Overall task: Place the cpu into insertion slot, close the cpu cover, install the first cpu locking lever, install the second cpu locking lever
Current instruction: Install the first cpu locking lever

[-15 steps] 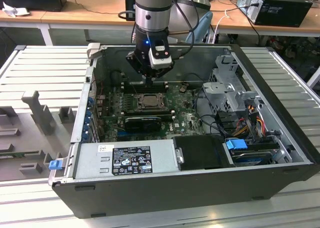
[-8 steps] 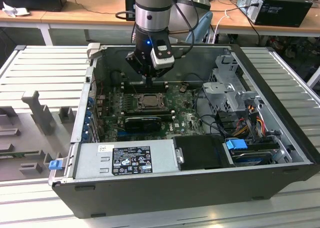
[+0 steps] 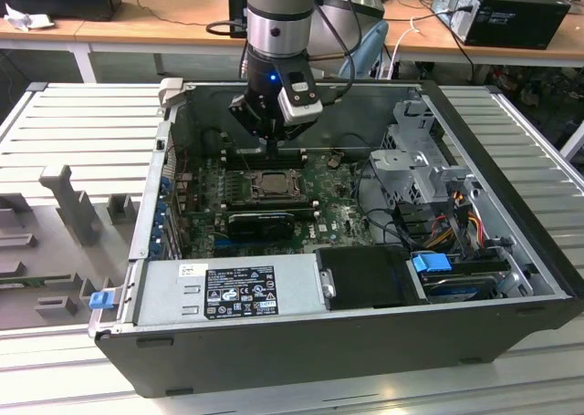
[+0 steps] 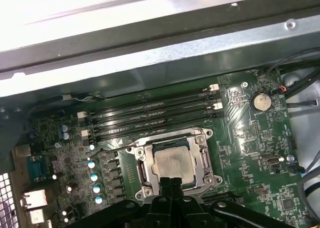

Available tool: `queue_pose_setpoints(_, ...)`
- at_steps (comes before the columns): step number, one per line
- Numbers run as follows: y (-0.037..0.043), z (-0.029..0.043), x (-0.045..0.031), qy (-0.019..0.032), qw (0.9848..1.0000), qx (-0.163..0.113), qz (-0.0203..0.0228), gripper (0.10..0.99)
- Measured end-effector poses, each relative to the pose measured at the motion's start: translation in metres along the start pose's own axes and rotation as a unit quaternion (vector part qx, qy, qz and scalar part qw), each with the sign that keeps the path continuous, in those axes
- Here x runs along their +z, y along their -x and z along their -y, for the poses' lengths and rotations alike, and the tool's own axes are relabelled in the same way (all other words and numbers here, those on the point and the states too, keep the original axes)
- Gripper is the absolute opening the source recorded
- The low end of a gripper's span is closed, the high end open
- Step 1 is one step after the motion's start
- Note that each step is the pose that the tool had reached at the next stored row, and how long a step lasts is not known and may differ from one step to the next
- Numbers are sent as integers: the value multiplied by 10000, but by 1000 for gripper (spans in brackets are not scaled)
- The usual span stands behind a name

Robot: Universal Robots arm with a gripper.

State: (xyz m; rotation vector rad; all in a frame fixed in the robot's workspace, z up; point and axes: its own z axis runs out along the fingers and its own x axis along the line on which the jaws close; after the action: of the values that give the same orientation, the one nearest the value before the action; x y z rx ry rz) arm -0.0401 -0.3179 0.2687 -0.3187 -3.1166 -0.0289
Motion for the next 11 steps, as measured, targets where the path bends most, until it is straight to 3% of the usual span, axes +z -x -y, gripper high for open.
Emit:
queue_pose_setpoints(7, 0, 0, 1, -6, 9985, -554, -10, 106)
queue_pose_setpoints(11, 0, 0, 2, -9, 9965, -838, -13, 106)
